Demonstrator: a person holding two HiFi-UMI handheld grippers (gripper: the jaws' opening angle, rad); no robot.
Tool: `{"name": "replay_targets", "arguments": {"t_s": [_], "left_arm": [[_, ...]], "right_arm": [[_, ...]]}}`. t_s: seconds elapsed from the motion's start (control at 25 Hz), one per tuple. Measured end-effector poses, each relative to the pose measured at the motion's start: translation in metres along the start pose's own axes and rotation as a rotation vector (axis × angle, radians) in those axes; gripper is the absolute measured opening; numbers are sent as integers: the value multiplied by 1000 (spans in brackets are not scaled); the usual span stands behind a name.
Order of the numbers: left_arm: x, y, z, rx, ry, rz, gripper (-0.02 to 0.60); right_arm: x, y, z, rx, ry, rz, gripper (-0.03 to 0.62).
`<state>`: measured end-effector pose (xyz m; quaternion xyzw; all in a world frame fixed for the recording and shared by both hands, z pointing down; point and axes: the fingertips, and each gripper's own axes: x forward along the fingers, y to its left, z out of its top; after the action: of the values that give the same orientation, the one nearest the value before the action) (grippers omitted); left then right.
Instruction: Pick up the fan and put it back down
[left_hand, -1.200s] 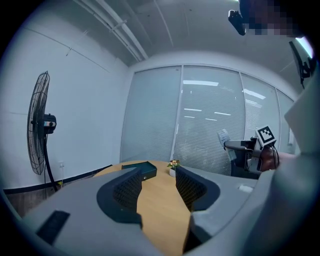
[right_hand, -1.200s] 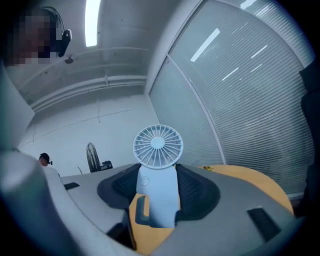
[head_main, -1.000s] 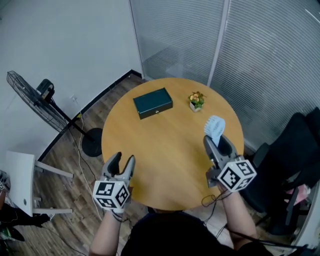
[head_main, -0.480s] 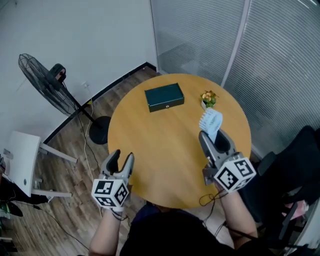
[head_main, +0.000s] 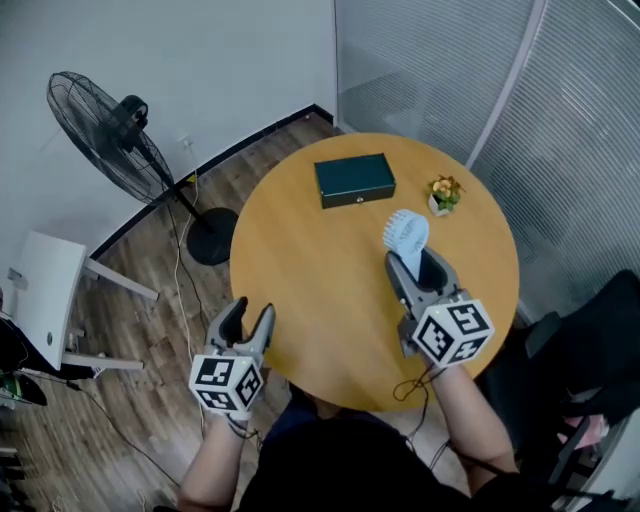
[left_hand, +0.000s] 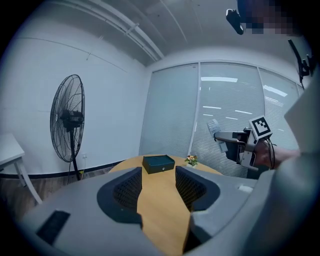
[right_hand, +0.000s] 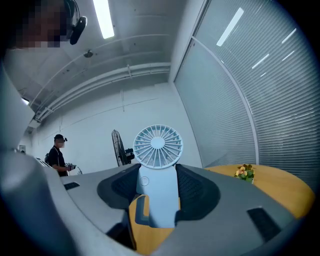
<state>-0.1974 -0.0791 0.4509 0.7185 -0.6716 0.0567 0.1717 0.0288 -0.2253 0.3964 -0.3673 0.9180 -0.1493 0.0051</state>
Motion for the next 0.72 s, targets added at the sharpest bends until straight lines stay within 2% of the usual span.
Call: {"name": "replay_targets", "arguments": {"t_s": [0.16, 0.72], "left_arm": [[-1, 32, -10, -23, 21, 7, 209], [18, 143, -31, -87, 88, -16, 207]], "right_arm": [[33, 9, -37, 24, 80, -28, 220], [128, 22, -191, -45, 418, -176, 221]]}}
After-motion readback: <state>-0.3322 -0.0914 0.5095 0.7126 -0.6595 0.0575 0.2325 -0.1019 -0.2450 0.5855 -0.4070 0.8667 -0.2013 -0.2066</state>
